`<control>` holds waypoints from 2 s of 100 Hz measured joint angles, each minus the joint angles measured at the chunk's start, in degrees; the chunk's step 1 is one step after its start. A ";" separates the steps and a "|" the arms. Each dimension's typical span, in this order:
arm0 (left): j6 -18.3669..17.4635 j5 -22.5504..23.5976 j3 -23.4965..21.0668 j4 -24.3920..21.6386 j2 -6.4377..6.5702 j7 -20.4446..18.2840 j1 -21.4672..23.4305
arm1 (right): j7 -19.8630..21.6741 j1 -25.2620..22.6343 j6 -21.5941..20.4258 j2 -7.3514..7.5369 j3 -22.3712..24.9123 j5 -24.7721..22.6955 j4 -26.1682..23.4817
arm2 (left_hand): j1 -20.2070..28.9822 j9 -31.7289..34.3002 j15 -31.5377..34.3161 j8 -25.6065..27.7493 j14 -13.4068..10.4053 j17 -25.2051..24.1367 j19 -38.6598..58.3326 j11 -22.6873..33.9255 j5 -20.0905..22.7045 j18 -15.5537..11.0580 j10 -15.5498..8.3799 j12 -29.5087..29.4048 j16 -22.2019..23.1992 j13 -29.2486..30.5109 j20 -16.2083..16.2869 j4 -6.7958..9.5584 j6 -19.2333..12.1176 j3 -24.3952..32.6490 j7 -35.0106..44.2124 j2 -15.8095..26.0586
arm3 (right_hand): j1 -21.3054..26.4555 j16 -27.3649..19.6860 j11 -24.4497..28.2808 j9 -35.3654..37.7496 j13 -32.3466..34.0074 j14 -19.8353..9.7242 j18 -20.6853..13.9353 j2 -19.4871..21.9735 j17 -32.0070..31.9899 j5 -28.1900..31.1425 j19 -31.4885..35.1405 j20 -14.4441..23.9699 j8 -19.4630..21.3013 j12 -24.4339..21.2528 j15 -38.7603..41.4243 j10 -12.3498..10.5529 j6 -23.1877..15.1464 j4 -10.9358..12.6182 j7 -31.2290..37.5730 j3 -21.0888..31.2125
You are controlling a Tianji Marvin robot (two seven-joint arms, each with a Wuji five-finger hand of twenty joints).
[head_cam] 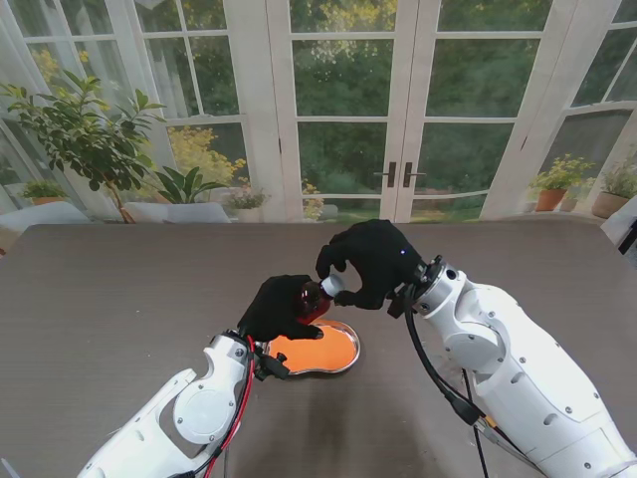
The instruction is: Collect the cotton balls from the tray into a sample bottle
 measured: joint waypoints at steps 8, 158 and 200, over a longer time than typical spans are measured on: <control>0.00 -0.01 0.00 -0.01 0.00 -0.02 0.00 | 0.01 0.06 0.03 -0.02 -0.08 0.01 0.00 | 0.00 0.00 0.00 0.00 0.00 0.00 0.00 0.00 0.00 0.00 0.00 0.00 0.00 0.00 0.00 0.00 0.00 0.01 0.00 0.00 | 0.00 0.14 -0.01 1.14 0.46 0.03 0.00 0.00 0.40 0.12 0.21 -0.01 -0.16 0.26 1.00 -0.12 0.07 -2.08 0.58 0.01; -0.39 -0.08 0.09 0.61 0.00 0.15 -0.53 | 4.34 0.27 11.52 0.18 -2.83 0.41 -2.83 | -0.49 0.00 0.00 -0.53 0.00 0.01 0.00 0.00 0.00 0.00 0.06 0.03 0.00 0.00 0.00 0.00 0.17 0.28 0.00 0.01 | -9.60 5.70 15.62 7.01 0.75 2.33 1.41 25.43 5.86 9.01 5.73 -0.81 2.07 0.26 11.04 0.37 4.04 -2.35 16.31 -7.95; -0.67 -0.11 0.29 0.78 -0.06 0.30 -0.83 | 7.02 0.21 13.79 0.39 -2.92 1.05 -3.79 | -0.49 0.00 0.00 -0.53 0.00 0.01 0.00 0.00 0.00 0.00 0.06 0.04 0.00 0.00 0.00 0.00 0.16 0.29 0.00 0.01 | -10.21 6.33 20.74 7.48 0.75 2.93 1.41 36.87 6.31 9.95 6.99 -0.83 3.38 0.26 12.95 0.44 3.47 -0.79 23.14 -13.58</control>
